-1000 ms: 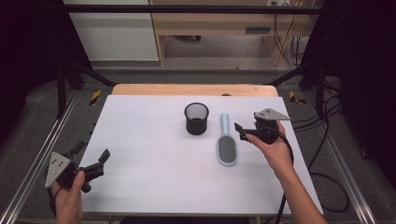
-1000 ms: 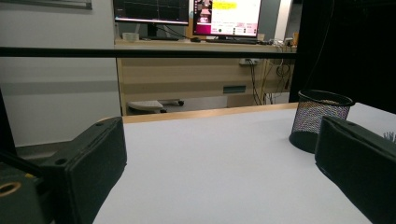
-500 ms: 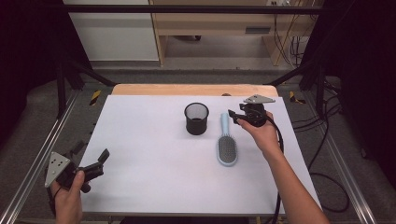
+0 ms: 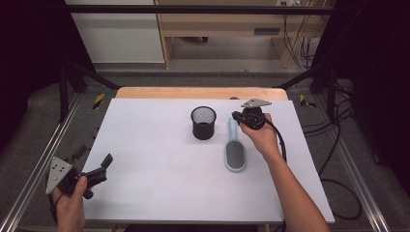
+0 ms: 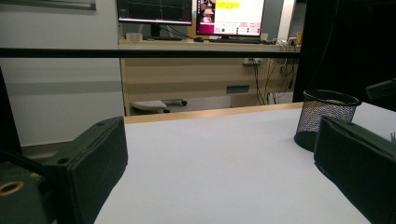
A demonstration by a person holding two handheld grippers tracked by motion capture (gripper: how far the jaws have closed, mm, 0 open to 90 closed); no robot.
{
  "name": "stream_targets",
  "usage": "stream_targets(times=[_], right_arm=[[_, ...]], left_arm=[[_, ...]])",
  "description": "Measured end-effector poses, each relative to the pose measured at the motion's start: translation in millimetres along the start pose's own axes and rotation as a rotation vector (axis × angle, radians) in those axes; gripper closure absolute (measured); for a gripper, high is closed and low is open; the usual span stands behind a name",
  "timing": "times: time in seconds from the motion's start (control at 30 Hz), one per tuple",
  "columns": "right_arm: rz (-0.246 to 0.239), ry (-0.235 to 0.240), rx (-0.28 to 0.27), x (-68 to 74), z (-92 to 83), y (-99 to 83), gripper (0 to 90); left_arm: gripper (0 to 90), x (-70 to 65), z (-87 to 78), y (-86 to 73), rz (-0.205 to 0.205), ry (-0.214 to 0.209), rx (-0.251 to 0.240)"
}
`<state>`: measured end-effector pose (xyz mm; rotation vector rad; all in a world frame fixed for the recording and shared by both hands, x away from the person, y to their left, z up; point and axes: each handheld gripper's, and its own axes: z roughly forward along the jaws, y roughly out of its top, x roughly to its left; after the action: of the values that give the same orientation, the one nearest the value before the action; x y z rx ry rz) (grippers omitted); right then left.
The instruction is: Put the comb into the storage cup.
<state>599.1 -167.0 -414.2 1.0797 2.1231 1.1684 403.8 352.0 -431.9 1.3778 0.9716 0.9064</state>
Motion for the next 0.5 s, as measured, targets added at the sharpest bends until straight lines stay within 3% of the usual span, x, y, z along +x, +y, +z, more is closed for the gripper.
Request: stream_targets(times=[0.2, 0.5], right_arm=[[-0.008, 0.032, 0.026, -0.1, 10.8, -8.2, 90.0], [-0.033, 0.044, 0.088, 6.9, 27.1, -14.4, 90.0]], left_arm=[[2.9, -0.9, 1.6, 0.1, 0.004, -0.006, 0.003], [2.9, -2.0, 1.4, 0.5, 0.014, -0.006, 0.005]])
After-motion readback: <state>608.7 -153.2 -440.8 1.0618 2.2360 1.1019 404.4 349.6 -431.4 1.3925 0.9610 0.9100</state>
